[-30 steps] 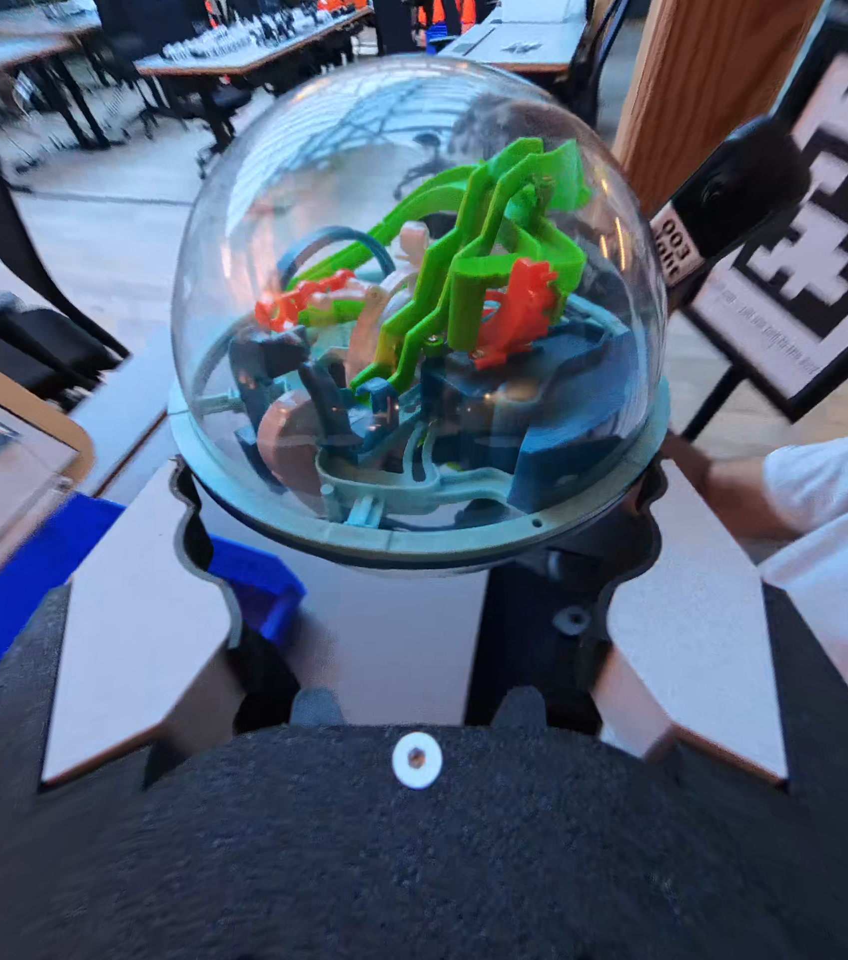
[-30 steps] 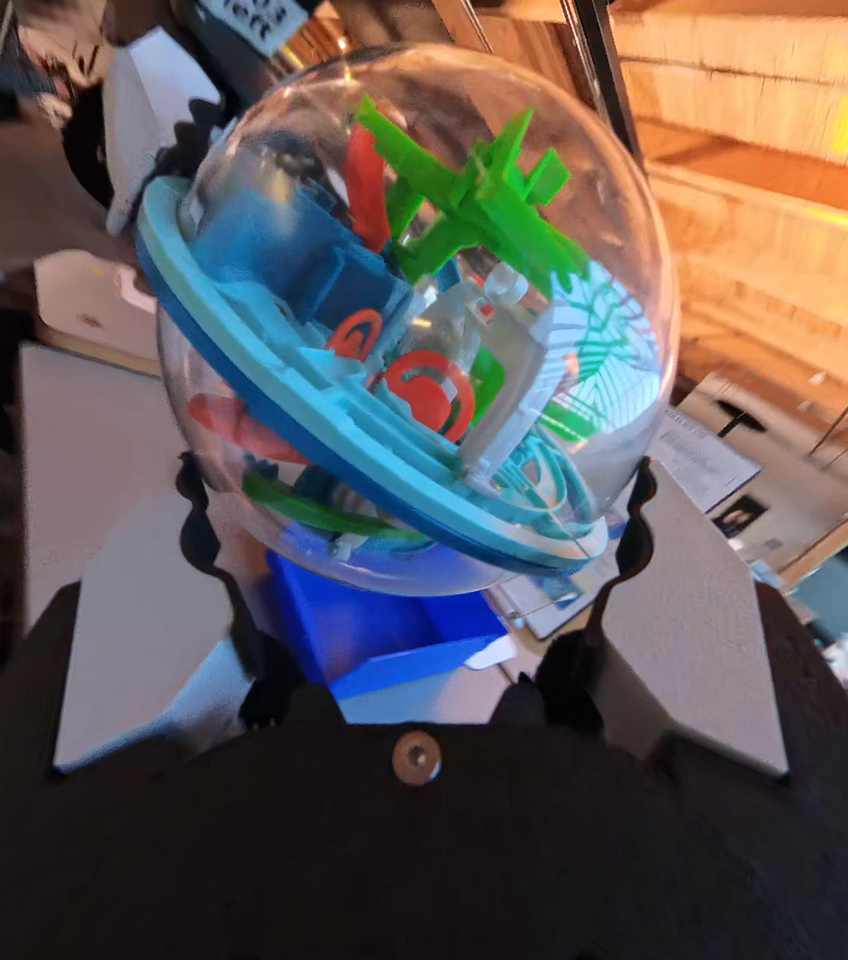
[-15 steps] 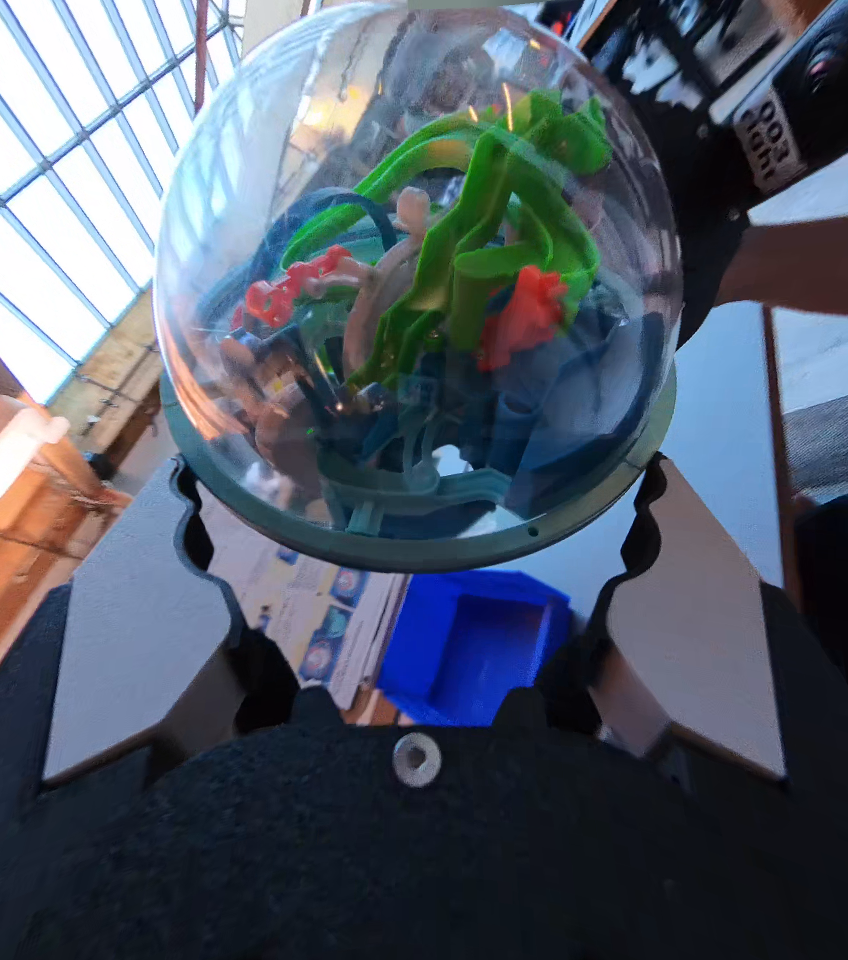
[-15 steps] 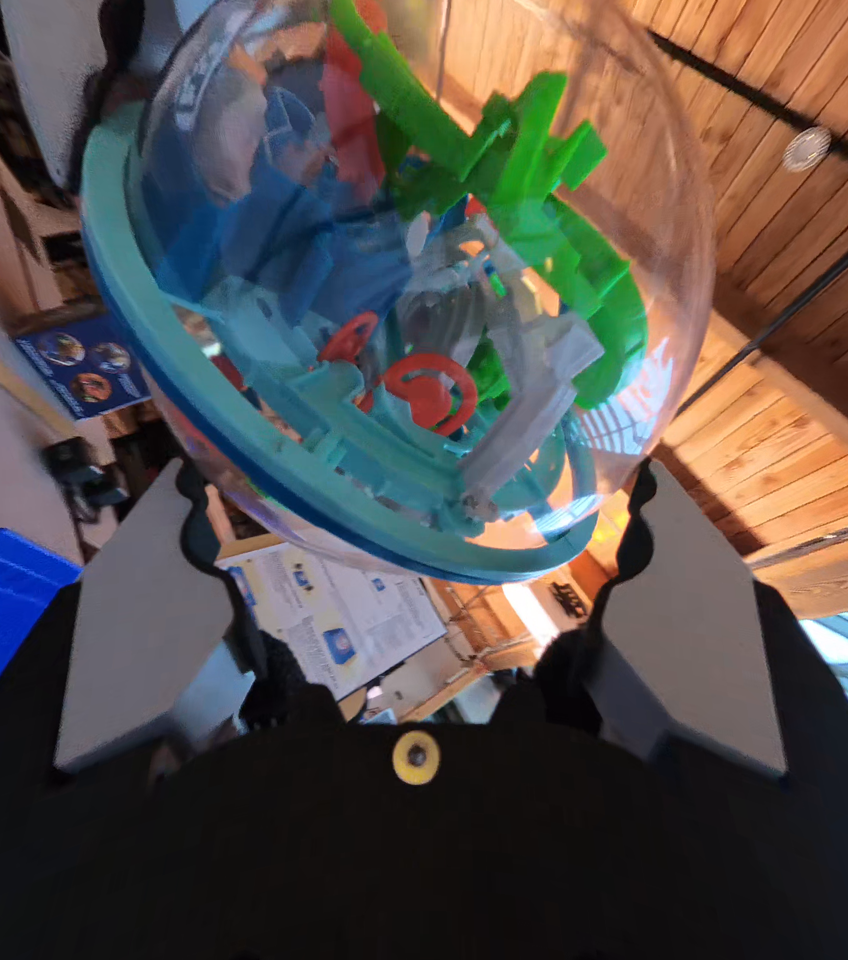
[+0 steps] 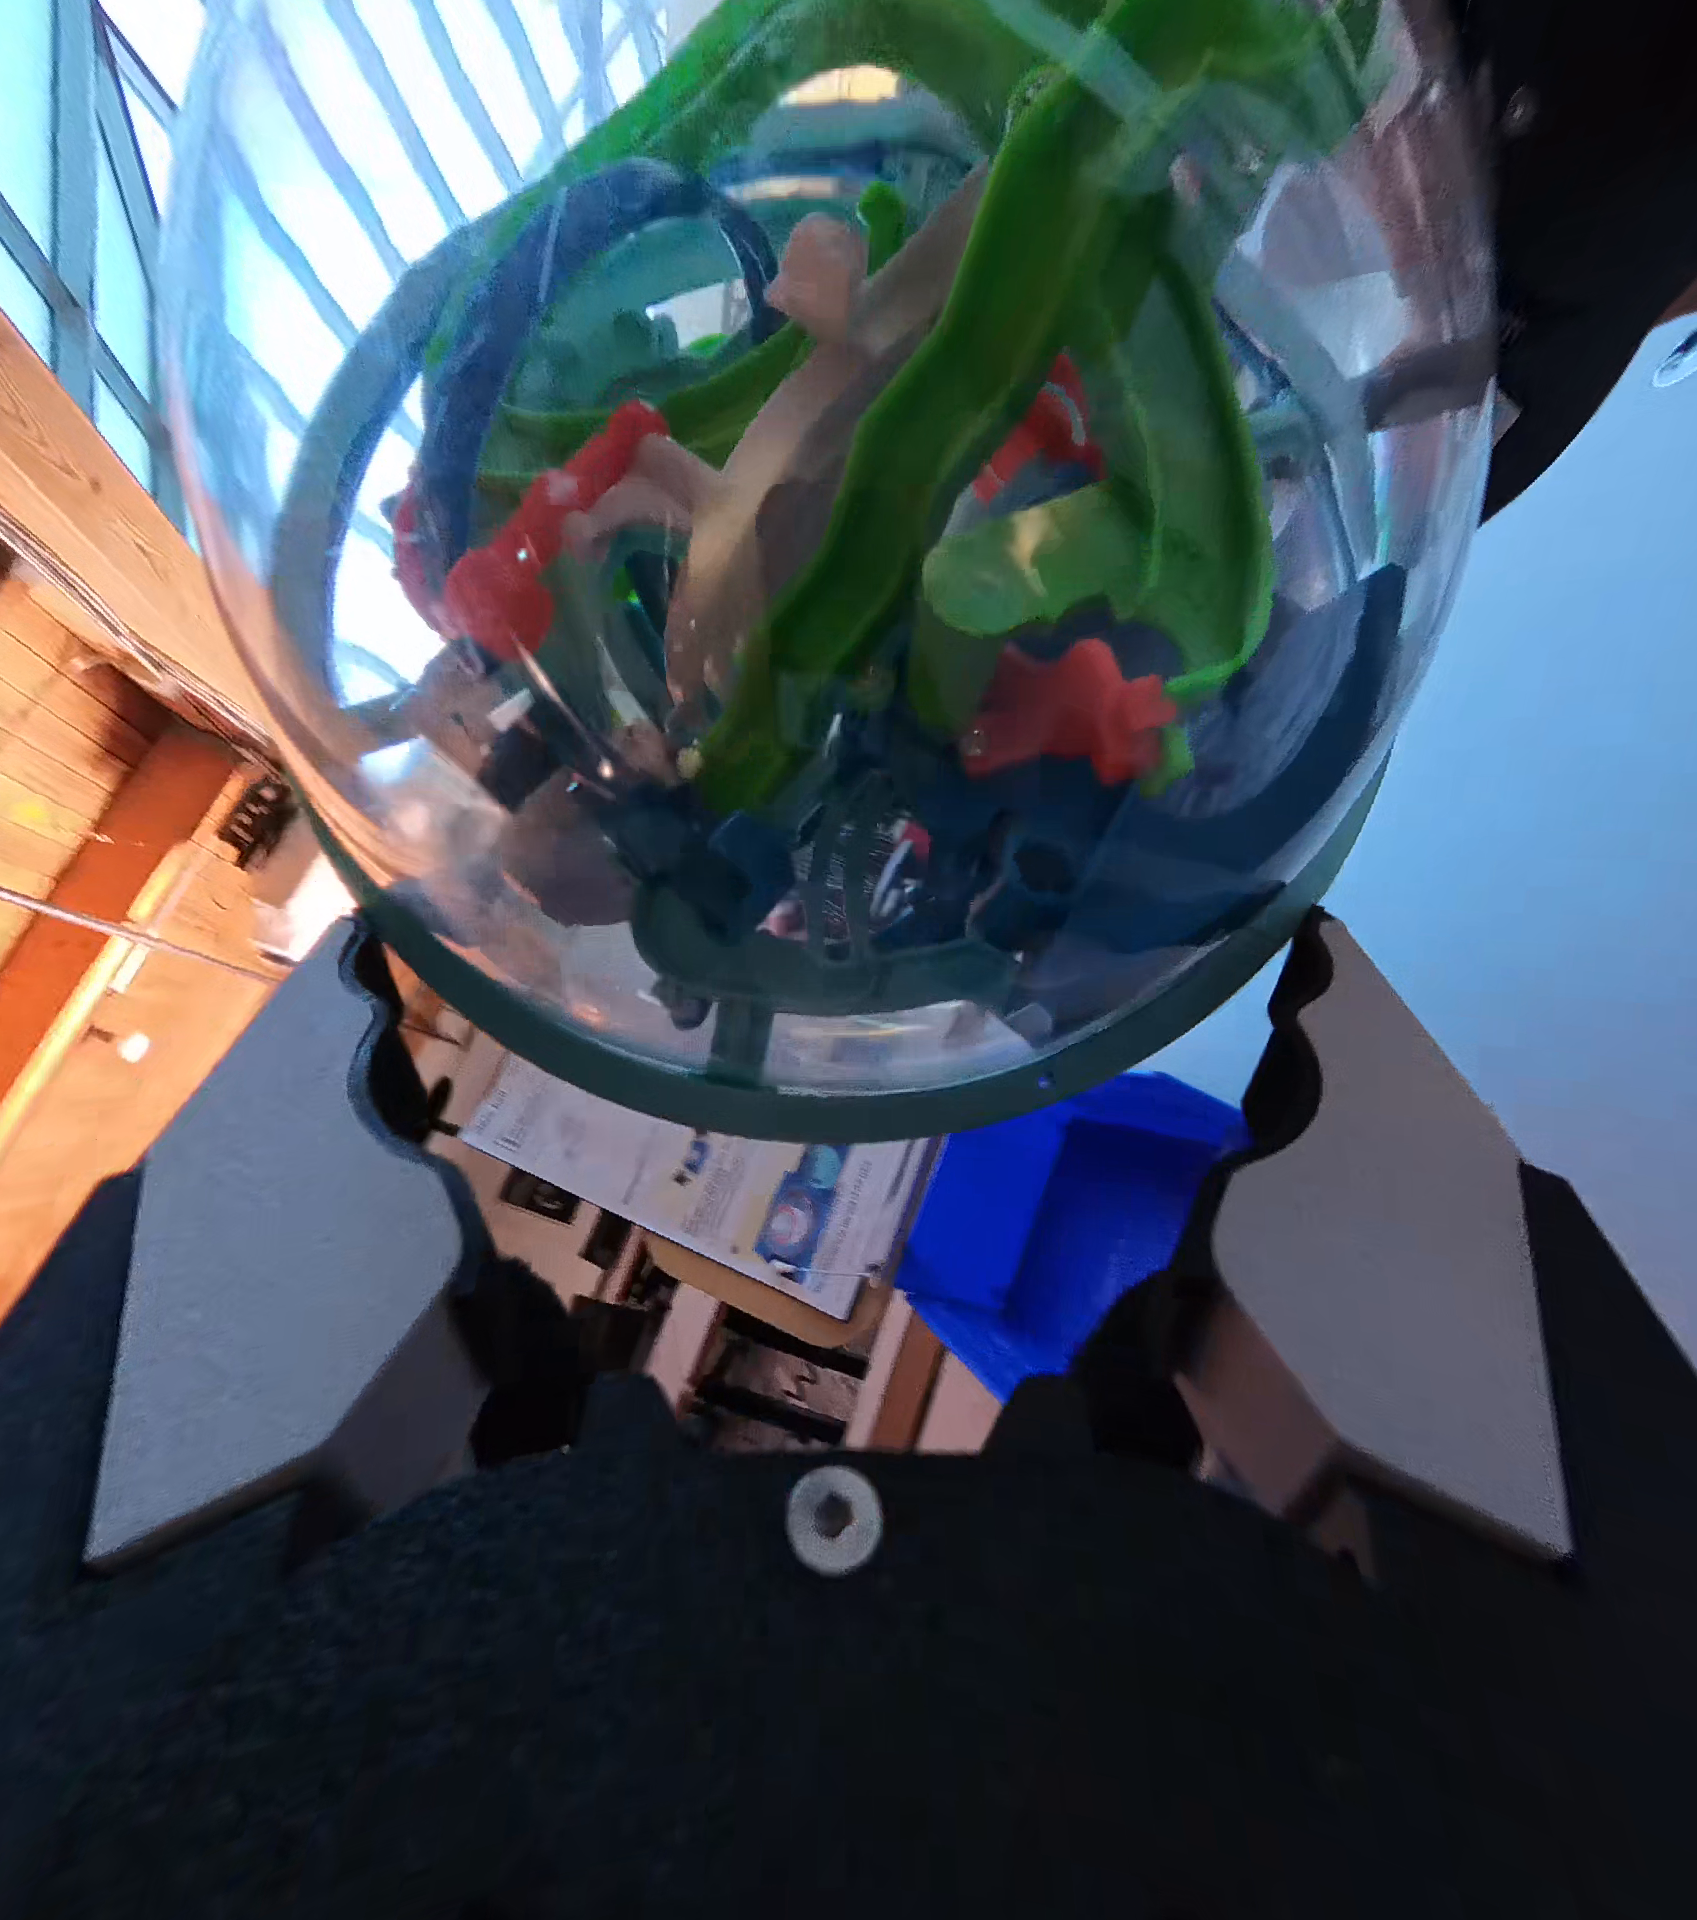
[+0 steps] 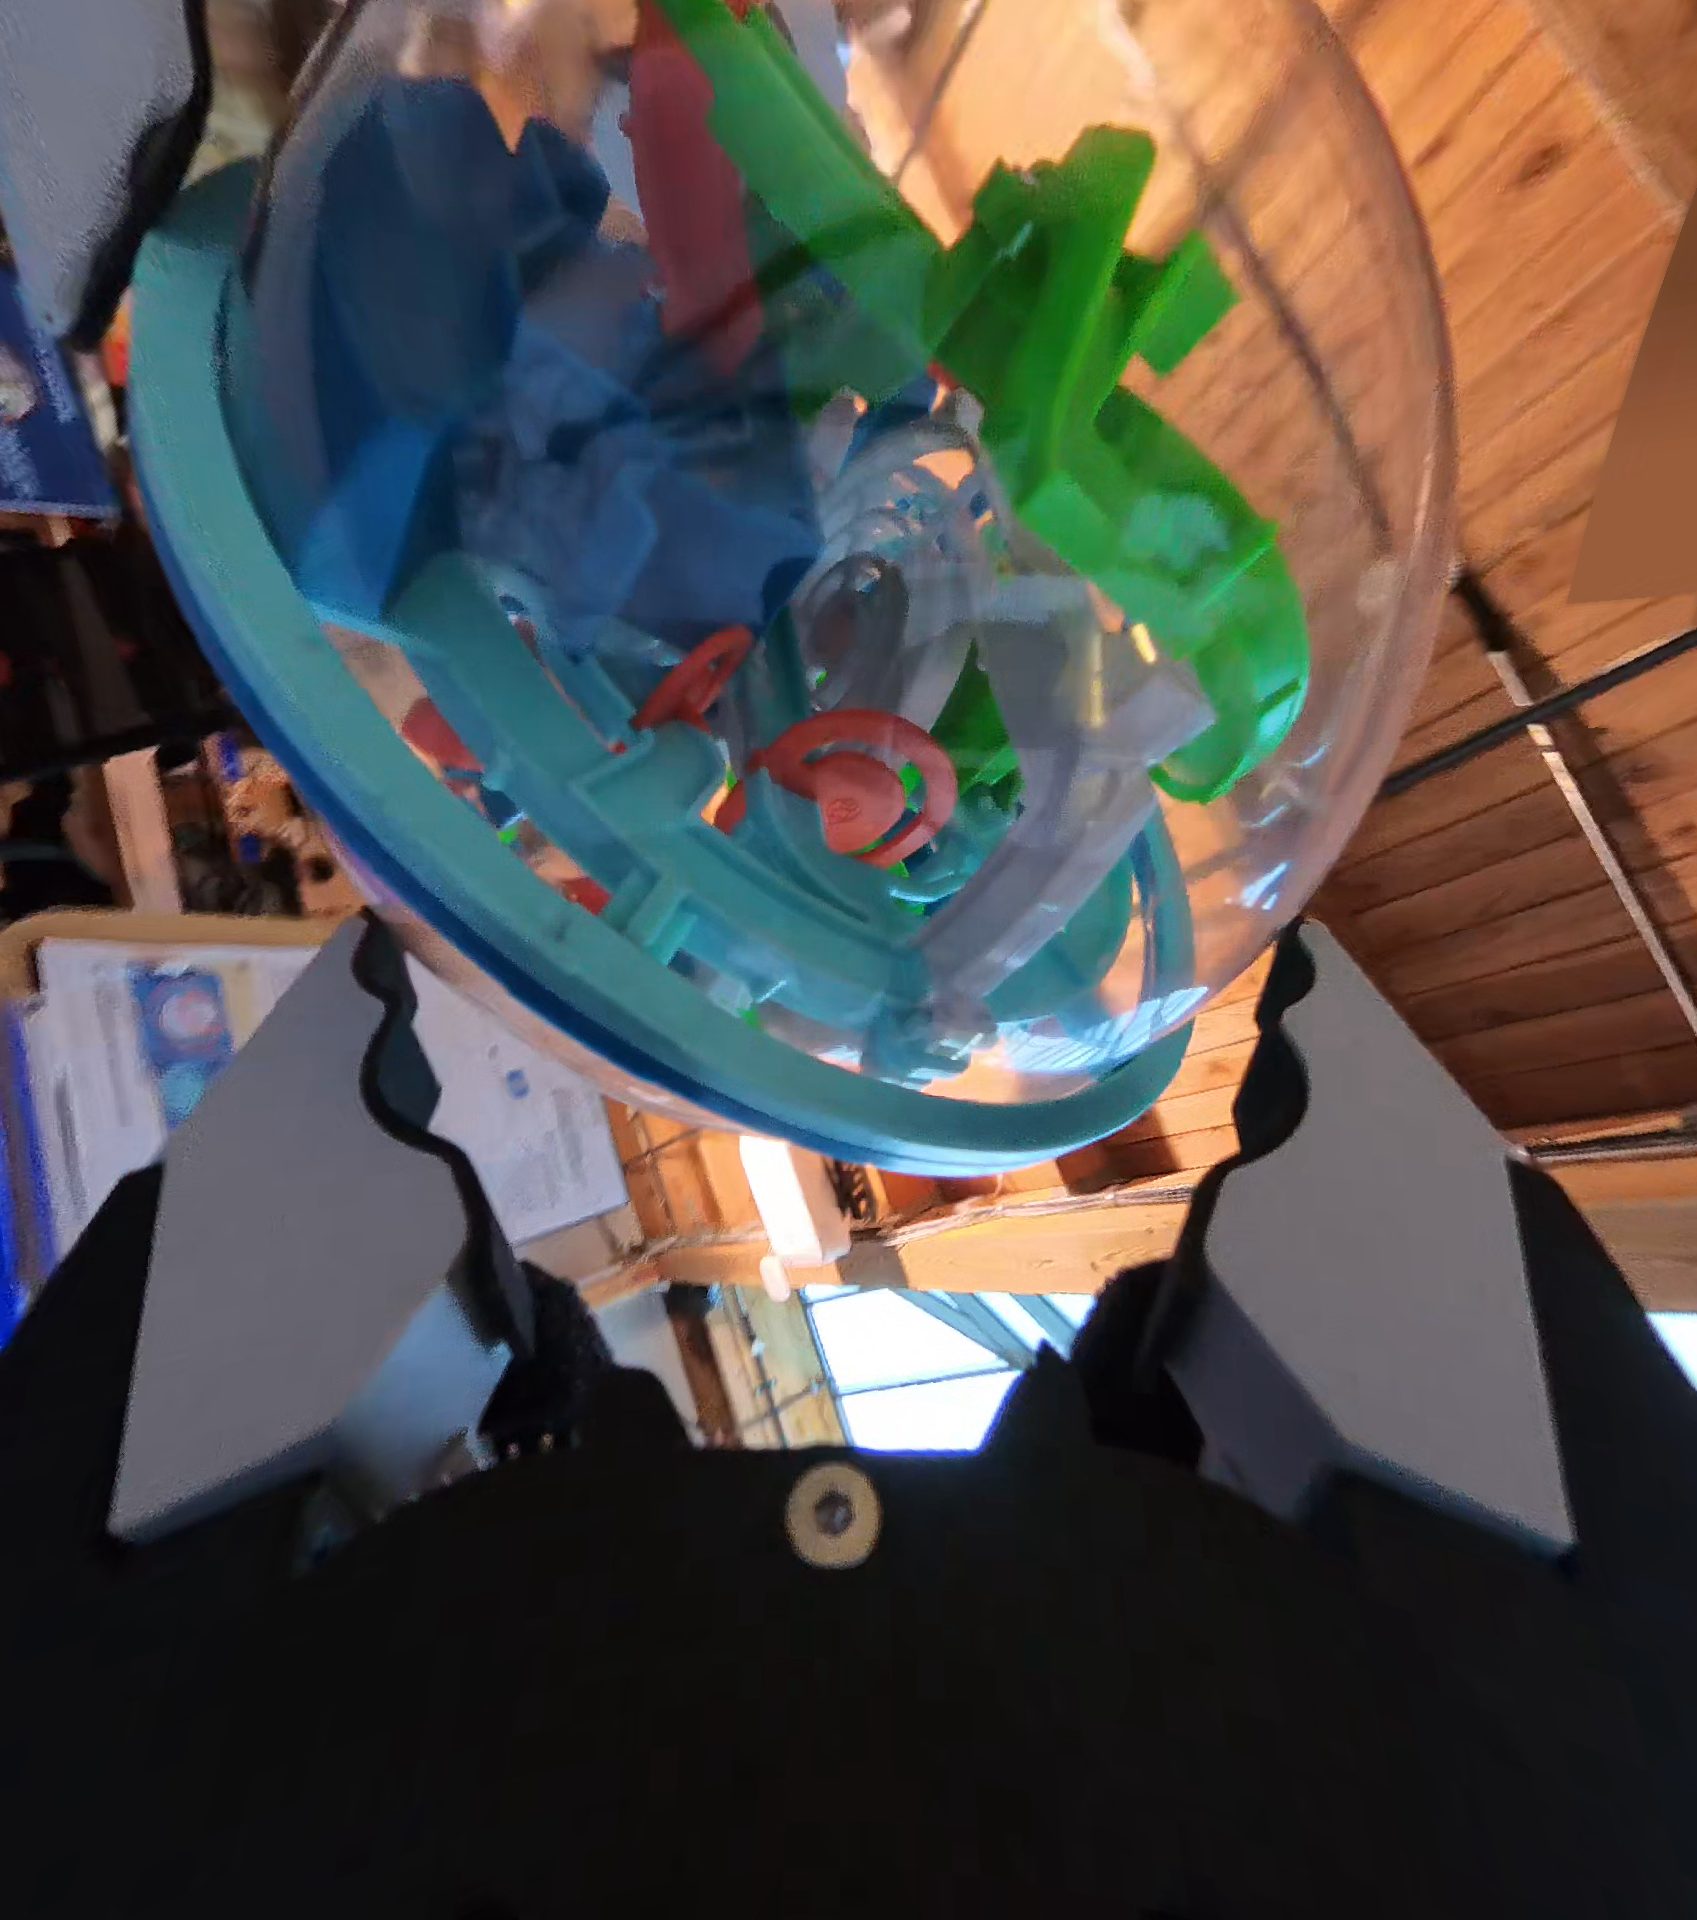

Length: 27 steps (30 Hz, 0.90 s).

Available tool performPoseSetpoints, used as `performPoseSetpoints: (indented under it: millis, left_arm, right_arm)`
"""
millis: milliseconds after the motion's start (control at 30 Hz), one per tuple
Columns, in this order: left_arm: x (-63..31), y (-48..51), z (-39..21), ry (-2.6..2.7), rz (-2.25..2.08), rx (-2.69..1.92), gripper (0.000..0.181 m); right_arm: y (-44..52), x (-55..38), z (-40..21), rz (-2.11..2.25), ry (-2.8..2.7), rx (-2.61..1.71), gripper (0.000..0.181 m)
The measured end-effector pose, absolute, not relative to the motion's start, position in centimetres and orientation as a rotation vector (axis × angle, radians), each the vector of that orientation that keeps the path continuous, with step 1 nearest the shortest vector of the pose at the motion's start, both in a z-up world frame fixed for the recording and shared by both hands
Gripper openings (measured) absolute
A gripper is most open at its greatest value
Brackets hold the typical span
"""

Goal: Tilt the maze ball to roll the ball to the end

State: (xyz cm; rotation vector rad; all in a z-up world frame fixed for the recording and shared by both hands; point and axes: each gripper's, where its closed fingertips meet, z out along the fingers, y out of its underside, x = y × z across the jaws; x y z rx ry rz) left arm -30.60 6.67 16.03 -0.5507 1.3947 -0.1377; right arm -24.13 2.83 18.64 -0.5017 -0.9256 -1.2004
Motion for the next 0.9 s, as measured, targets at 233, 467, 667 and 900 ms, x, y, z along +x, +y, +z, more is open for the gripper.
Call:
performPoseSetpoints:
  millis: [233,467,667,900]
  left_arm:
    - [-26.6,11.2,0.8,1.598,-0.498,-0.925,0.158]
    - [-24.7,11.3,-9.3,1.759,-0.863,-1.105,0.159]
    - [-25.6,10.5,-12.3,1.847,-1.236,-1.275,0.158]
    - [-27.5,10.0,-14.1,1.949,-1.58,-1.493,0.159]
  right_arm:
    - [5.8,-23.1,6.8,-1.25,-1.354,-0.87,0.154]
    - [7.3,-22.0,-1.6,-1.032,-1.535,-1.219,0.154]
    - [8.6,-22.3,-4.8,-0.551,-1.506,-1.471,0.154]
    - [10.1,-24.0,-6.3,-0.053,-1.404,-1.628,0.153]
